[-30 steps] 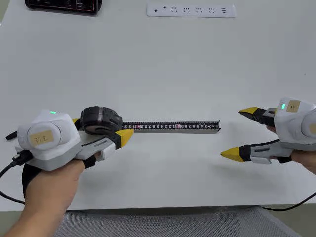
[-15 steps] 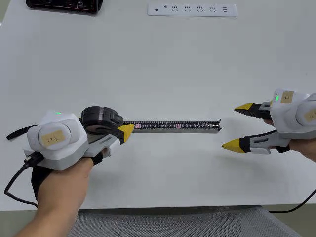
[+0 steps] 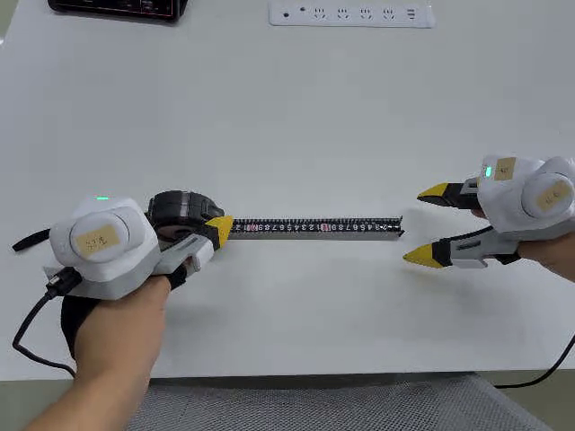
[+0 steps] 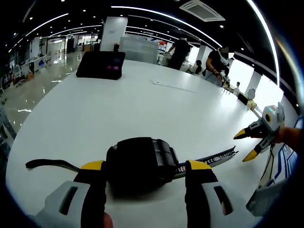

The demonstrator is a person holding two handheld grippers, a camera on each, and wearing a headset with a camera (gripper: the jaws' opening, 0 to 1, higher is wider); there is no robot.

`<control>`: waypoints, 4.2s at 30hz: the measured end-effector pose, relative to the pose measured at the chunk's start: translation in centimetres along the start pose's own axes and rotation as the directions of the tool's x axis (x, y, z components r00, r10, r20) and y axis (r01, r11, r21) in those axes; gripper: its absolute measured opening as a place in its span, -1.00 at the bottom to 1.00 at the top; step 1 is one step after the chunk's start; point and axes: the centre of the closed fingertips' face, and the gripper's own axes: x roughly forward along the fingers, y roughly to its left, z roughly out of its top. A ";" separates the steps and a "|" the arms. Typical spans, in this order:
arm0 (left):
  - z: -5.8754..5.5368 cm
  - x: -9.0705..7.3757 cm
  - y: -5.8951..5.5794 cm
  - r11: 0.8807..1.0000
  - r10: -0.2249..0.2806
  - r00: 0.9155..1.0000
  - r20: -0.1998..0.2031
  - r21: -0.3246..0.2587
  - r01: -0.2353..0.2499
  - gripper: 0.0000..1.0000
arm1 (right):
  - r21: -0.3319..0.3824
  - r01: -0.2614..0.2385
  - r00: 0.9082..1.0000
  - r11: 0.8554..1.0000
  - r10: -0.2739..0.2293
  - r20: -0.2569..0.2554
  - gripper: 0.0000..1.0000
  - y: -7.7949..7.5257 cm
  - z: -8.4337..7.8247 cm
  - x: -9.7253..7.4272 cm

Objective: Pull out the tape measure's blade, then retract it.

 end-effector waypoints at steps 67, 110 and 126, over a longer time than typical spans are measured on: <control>-0.3 0.6 0.6 0.999 0.035 0.999 -0.027 -0.037 -0.036 0.19 | -0.147 -0.077 0.995 0.986 0.066 -0.078 -0.78 -0.1 0.2 2.4; -0.4 0.5 0.7 0.999 0.010 0.999 -0.051 -0.031 -0.011 0.13 | -0.168 -0.080 0.993 0.982 0.065 -0.094 -0.80 0.1 0.9 2.8; -0.4 0.5 0.8 0.999 -0.006 0.999 -0.052 -0.051 0.003 0.13 | -0.147 -0.110 0.993 0.983 0.102 -0.062 -0.80 1.2 2.6 4.2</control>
